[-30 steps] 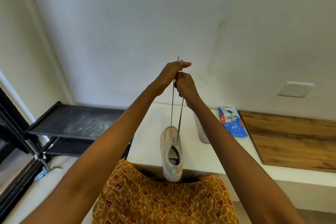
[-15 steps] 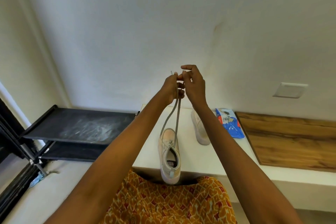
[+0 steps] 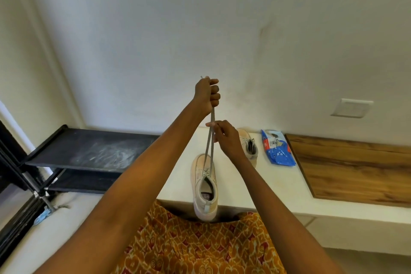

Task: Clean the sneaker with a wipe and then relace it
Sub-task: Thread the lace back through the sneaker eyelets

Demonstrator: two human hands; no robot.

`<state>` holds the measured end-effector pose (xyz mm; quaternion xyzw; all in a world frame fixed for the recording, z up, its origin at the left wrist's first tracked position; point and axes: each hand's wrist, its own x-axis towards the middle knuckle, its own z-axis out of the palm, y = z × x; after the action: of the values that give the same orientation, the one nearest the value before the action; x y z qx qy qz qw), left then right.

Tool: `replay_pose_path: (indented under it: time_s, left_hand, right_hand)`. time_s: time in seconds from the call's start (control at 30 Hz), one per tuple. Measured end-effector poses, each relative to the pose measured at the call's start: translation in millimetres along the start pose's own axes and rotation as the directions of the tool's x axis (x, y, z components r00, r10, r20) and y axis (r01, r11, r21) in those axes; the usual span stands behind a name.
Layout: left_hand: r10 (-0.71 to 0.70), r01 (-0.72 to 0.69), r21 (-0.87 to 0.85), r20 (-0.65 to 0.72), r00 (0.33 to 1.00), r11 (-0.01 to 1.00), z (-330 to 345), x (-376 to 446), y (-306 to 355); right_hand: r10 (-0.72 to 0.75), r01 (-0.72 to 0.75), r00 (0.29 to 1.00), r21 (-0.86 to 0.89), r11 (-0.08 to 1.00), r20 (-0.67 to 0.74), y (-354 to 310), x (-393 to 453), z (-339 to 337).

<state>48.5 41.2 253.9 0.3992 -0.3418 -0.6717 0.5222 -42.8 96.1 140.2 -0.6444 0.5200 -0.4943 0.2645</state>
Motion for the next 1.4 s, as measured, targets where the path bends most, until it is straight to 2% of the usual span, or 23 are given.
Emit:
replay_pose_path:
  time_s: [0.1,0.17,0.23,0.3,0.43,0.53,0.6,0.7,0.77,0.83,0.93,1.0,1.07,1.13,1.17,1.23,1.33,1.4]
  left_hand:
    - [0.089,-0.088,0.019,-0.022,0.996,0.996,-7.0,2.7,2.4]
    - [0.148,-0.147,0.022,-0.024,0.989,0.989,-11.8,4.1,6.0]
    - [0.172,-0.172,-0.003,-0.003,0.985,0.985,-17.4,5.8,9.7]
    - [0.172,-0.171,-0.024,0.061,0.983,0.985,-21.9,4.8,9.9]
    - [0.125,-0.111,-0.064,0.291,0.949,0.992,-17.8,-1.0,0.8]
    - [0.064,-0.051,-0.046,0.336,0.94,0.998,-9.4,-2.4,-5.2]
    - [0.045,-0.036,-0.034,0.333,0.942,0.999,-7.8,-0.4,-9.3]
    - [0.039,-0.068,0.078,0.327,0.944,0.995,-14.1,3.5,-12.0]
    - [-0.018,-0.071,0.251,0.334,0.942,0.965,-22.7,4.3,-13.8]
    - [-0.157,0.004,0.388,0.363,0.918,0.921,-34.0,4.7,-21.6]
    - [-0.362,0.12,0.518,0.396,0.844,0.847,-56.3,5.4,-42.6]
    - [-0.419,0.156,0.558,0.382,0.824,0.815,-70.7,5.8,-55.4]
    - [-0.412,0.203,0.532,0.309,0.857,0.822,-80.8,8.6,-63.9]
    - [-0.361,0.217,0.478,0.235,0.902,0.851,-85.7,10.6,-65.1]
    - [-0.336,0.204,0.478,0.208,0.919,0.854,-87.1,12.3,-64.5]
    - [-0.314,0.174,0.519,0.194,0.929,0.837,-89.0,13.5,-63.2]
    - [-0.321,0.103,0.525,0.342,0.883,0.845,-90.4,11.2,-66.3]
    - [-0.333,0.054,0.536,0.44,0.834,0.842,-93.4,9.8,-70.5]
  right_hand:
    - [0.078,-0.072,0.993,0.08,0.994,-0.084,-0.8,0.7,1.7]
    - [0.232,-0.182,0.961,0.285,0.941,-0.152,-0.8,1.5,1.1]
    - [0.402,-0.294,0.901,0.453,0.842,-0.162,-2.8,0.9,-2.4]
    - [0.436,-0.365,0.891,0.376,0.852,-0.124,-4.9,0.8,-3.8]
    - [0.251,-0.259,0.964,0.092,0.962,0.087,-19.3,5.9,2.2]
    - [0.215,-0.244,0.946,0.098,0.965,0.244,-34.4,8.0,2.1]
    - [0.2,-0.254,0.936,0.161,0.954,0.289,-38.9,7.1,-3.8]
    - [0.155,-0.202,0.924,0.101,0.974,0.349,-38.3,4.3,-14.3]
    - [0.14,-0.171,0.924,0.059,0.983,0.355,-36.5,2.8,-20.8]
    - [0.138,-0.175,0.934,0.085,0.981,0.329,-33.9,1.9,-27.8]
    - [0.144,-0.183,0.949,0.115,0.976,0.282,-30.0,1.4,-36.0]
    - [0.125,-0.163,0.944,0.101,0.982,0.305,-25.9,1.7,-39.3]
    - [0.09,-0.111,0.919,0.032,0.993,0.384,-20.8,2.9,-42.7]
    - [0.057,0.016,0.882,-0.15,0.988,0.468,-13.5,7.6,-44.5]
    - [0.041,0.105,0.878,-0.276,0.955,0.476,-9.4,10.5,-44.0]
    - [-0.027,0.239,0.918,-0.497,0.835,0.396,0.7,15.4,-39.6]
    - [-0.225,0.339,0.94,-0.625,0.703,0.256,8.3,13.0,-27.6]
    - [-0.326,0.401,0.916,-0.582,0.708,0.235,11.9,8.5,-18.8]
